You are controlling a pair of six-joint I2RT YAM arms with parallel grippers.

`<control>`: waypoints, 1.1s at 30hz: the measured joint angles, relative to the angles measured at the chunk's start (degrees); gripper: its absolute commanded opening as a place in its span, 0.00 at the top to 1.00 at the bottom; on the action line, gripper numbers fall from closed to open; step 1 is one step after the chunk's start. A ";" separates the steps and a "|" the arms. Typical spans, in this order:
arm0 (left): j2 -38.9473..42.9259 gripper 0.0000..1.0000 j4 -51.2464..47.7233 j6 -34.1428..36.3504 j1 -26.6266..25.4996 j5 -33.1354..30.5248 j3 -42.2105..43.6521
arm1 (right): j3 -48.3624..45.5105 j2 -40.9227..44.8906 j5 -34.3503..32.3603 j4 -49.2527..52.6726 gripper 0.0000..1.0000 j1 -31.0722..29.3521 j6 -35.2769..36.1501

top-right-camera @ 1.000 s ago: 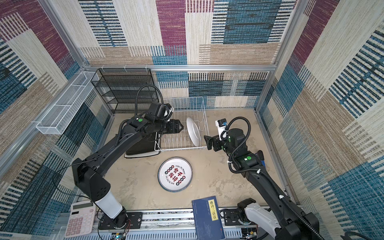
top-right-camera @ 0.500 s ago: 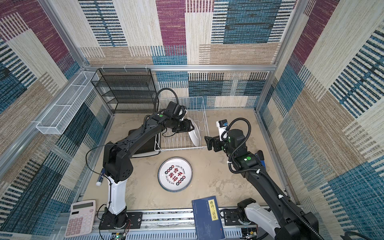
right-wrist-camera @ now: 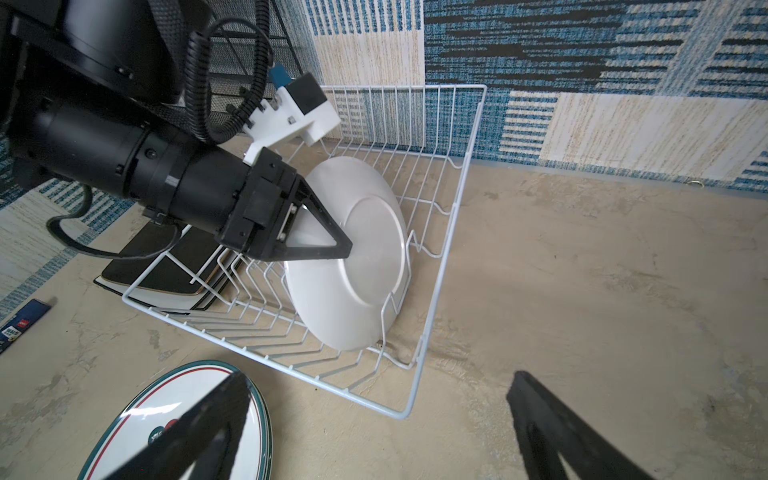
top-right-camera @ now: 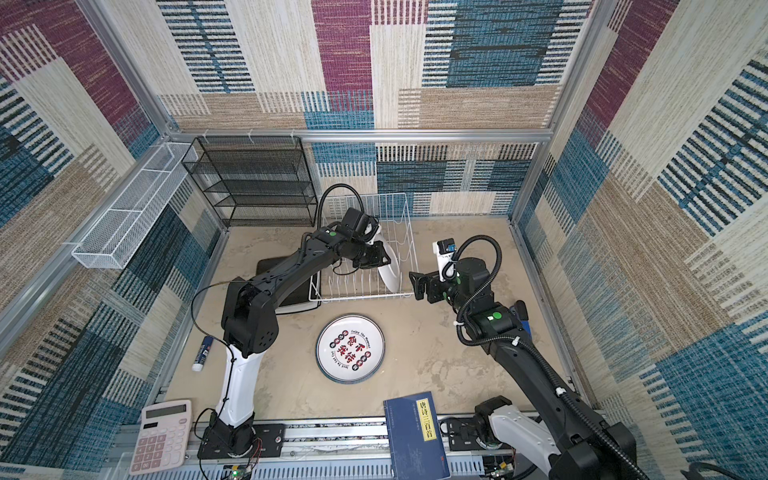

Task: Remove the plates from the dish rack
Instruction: 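Move the left gripper to the top edge of the last white plate in the rack, then grasp the plate's top edge with the left gripper and lift it upward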

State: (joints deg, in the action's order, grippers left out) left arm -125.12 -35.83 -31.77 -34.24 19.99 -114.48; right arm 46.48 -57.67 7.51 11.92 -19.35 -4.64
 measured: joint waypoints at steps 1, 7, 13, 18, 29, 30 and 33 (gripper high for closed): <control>-0.20 0.85 0.13 -0.02 0.00 0.81 -0.26 | 0.00 0.00 0.00 0.00 0.01 -0.02 0.00; -1.20 0.90 0.48 -1.49 0.02 2.99 -1.29 | -0.02 0.00 0.00 -0.02 0.01 0.02 -0.04; -1.46 0.95 1.07 -1.49 0.11 3.89 -1.36 | -0.02 -0.20 0.00 -0.02 0.01 0.09 -0.09; -1.79 0.99 2.21 -2.54 0.11 4.42 -1.36 | -0.11 -0.24 -0.02 -0.02 0.01 0.11 -0.44; -0.22 1.00 2.49 -4.37 0.07 5.11 -0.37 | -0.37 -0.07 -0.04 -0.04 0.01 0.20 -0.44; 0.09 1.00 2.40 -4.48 0.07 5.25 -0.37 | -0.37 -0.07 -0.04 -0.04 0.01 0.20 -0.44; 1.11 1.00 2.08 -4.55 0.11 5.57 -0.37 | -0.37 -0.02 -0.04 -0.04 0.01 0.22 -0.44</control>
State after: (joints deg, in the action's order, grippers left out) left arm -124.01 -33.76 -36.32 -34.13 25.56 -114.85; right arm 46.11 -57.69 7.46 11.88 -19.14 -5.08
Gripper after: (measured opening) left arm 0.113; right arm 0.991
